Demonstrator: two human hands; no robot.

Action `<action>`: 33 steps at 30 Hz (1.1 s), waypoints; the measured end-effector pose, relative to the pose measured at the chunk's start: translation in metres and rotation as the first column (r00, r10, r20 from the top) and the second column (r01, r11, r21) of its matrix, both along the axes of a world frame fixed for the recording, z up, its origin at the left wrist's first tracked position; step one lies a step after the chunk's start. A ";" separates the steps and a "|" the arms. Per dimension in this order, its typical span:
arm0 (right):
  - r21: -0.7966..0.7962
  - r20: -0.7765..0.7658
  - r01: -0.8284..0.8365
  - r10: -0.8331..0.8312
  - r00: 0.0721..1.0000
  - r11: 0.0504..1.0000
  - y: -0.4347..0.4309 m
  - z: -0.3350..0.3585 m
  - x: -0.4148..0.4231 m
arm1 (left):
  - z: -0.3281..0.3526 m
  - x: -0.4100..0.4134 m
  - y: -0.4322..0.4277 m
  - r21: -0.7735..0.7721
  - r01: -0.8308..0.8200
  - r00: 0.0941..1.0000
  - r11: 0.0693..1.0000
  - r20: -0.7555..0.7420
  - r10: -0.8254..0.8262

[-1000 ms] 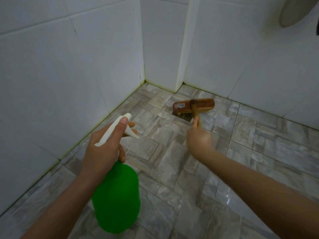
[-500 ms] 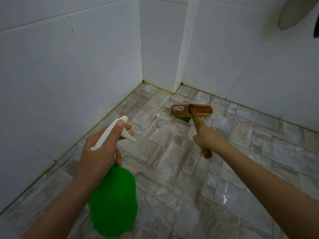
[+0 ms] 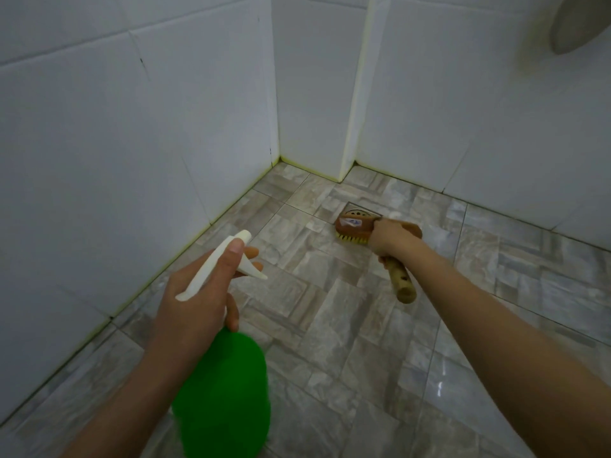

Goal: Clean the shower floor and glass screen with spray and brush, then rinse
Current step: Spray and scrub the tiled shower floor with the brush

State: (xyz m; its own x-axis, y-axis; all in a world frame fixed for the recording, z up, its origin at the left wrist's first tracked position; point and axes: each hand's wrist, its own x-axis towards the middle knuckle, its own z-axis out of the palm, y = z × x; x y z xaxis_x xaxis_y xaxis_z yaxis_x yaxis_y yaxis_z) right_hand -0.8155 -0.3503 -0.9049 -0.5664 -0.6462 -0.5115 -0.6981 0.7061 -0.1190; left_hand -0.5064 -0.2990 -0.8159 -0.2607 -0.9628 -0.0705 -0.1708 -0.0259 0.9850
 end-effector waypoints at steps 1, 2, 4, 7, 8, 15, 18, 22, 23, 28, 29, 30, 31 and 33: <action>-0.012 0.001 -0.004 0.004 1.000 1.000 -0.001 0.002 -0.003 | -0.001 0.000 0.000 0.008 0.013 1.000 1.000 0.013 -0.013; -0.034 -0.007 -0.023 0.023 1.000 0.999 -0.006 0.006 -0.009 | -0.002 0.000 0.001 0.012 0.023 0.999 1.000 0.021 -0.023; -0.058 -0.057 -0.062 0.059 0.997 0.996 -0.022 0.013 -0.024 | -0.004 -0.001 0.000 0.015 0.026 0.999 1.000 0.022 -0.026; -0.051 -0.164 -0.088 0.079 0.983 0.995 -0.029 0.010 -0.038 | -0.006 -0.002 -0.001 0.013 0.025 0.999 1.000 0.022 -0.025; -0.046 -0.200 -0.112 0.101 0.975 0.993 -0.023 0.006 -0.036 | -0.006 -0.003 -0.002 0.016 0.019 1.000 1.000 0.014 -0.020; -0.102 -0.302 -0.169 0.131 0.944 0.980 -0.024 -0.014 -0.046 | -0.009 -0.009 -0.010 0.005 -0.007 1.000 1.000 0.019 0.007; -0.119 -0.317 -0.206 0.160 0.935 0.971 -0.019 -0.017 -0.039 | -0.010 -0.009 -0.011 -0.005 0.001 0.999 1.000 0.041 -0.001; -0.059 -0.313 -0.234 0.204 0.927 0.971 0.007 -0.034 -0.021 | -0.013 -0.013 -0.014 0.020 -0.001 1.000 1.000 0.025 0.001; -0.055 -0.322 -0.216 0.187 0.928 0.975 0.000 -0.032 -0.026 | -0.013 -0.014 -0.014 0.022 0.005 1.000 1.000 0.028 -0.005; -0.083 -0.341 -0.165 0.128 0.931 0.983 -0.022 -0.019 -0.029 | -0.016 -0.016 -0.012 0.023 0.010 0.999 1.000 0.032 -0.011; -0.081 -0.325 -0.175 0.140 0.935 0.981 -0.012 -0.026 -0.020 | -0.016 -0.016 -0.012 0.025 0.013 1.000 1.000 0.027 -0.013; -0.080 -0.305 -0.190 0.157 0.939 0.979 -0.001 -0.034 -0.012 | -0.016 -0.017 -0.012 0.030 0.010 1.000 0.999 0.020 -0.011; -0.073 -0.295 -0.209 0.179 0.939 0.975 0.012 -0.037 -0.005 | -0.016 -0.017 -0.012 0.035 0.007 1.000 0.999 0.022 -0.007; -0.061 -0.328 -0.215 0.184 0.927 0.975 0.018 -0.044 -0.013 | -0.015 -0.019 -0.012 0.036 0.010 0.999 0.999 0.040 -0.012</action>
